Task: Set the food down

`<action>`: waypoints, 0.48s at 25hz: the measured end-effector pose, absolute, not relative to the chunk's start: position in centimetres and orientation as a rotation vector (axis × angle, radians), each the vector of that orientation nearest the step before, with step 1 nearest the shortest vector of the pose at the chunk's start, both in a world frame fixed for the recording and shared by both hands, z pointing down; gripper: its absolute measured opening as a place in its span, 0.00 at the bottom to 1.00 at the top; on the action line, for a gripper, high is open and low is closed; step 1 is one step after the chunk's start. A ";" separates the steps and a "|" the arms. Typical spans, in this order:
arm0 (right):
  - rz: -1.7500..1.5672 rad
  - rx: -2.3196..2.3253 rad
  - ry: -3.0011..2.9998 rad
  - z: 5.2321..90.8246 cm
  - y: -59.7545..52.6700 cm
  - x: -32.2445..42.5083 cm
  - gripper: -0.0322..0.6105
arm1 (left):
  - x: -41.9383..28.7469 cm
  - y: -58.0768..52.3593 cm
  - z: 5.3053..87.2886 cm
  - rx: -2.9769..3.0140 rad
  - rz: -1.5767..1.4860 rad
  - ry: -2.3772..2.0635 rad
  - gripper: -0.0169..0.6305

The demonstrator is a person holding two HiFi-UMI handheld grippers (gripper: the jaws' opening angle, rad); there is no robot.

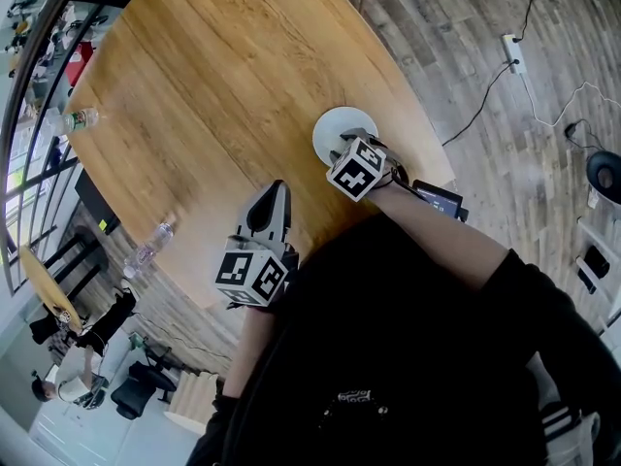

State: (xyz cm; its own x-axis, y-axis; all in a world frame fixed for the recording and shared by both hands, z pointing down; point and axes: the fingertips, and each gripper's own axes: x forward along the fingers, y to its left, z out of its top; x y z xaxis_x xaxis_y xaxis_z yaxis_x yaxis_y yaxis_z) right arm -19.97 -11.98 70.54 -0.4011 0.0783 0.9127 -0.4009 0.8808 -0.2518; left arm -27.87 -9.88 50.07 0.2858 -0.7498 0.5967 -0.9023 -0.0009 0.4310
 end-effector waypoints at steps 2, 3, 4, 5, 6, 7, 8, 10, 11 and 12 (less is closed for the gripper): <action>0.525 0.235 -1.916 70.9 -11.6 -20.4 0.32 | -28.4 -9.5 50.1 1.778 0.255 -1.497 0.03; 0.526 0.231 -1.914 71.0 -11.4 -20.5 0.32 | -28.5 -9.4 50.2 1.776 0.257 -1.498 0.03; 0.526 0.226 -1.912 71.0 -11.4 -20.5 0.32 | -28.6 -9.5 50.2 1.774 0.256 -1.499 0.03; 0.523 0.224 -1.911 71.0 -11.5 -20.5 0.33 | -28.5 -9.6 50.3 1.773 0.253 -1.498 0.03; 0.515 0.227 -1.914 71.0 -11.6 -20.5 0.35 | -28.4 -9.6 50.3 1.774 0.252 -1.497 0.03; 0.506 0.230 -1.918 70.9 -11.7 -20.5 0.38 | -28.3 -9.6 50.3 1.776 0.253 -1.494 0.03; 0.499 0.227 -1.919 70.8 -11.6 -20.6 0.39 | -28.3 -9.6 50.3 1.780 0.254 -1.492 0.03; 0.494 0.209 -1.915 70.8 -11.1 -20.5 0.41 | -28.1 -9.8 50.1 1.787 0.254 -1.489 0.03; 0.494 0.204 -1.913 70.7 -11.0 -20.3 0.41 | -27.9 -9.8 50.0 1.791 0.253 -1.489 0.03; 0.495 0.206 -1.913 70.7 -10.9 -20.2 0.42 | -27.8 -9.8 49.9 1.795 0.251 -1.488 0.03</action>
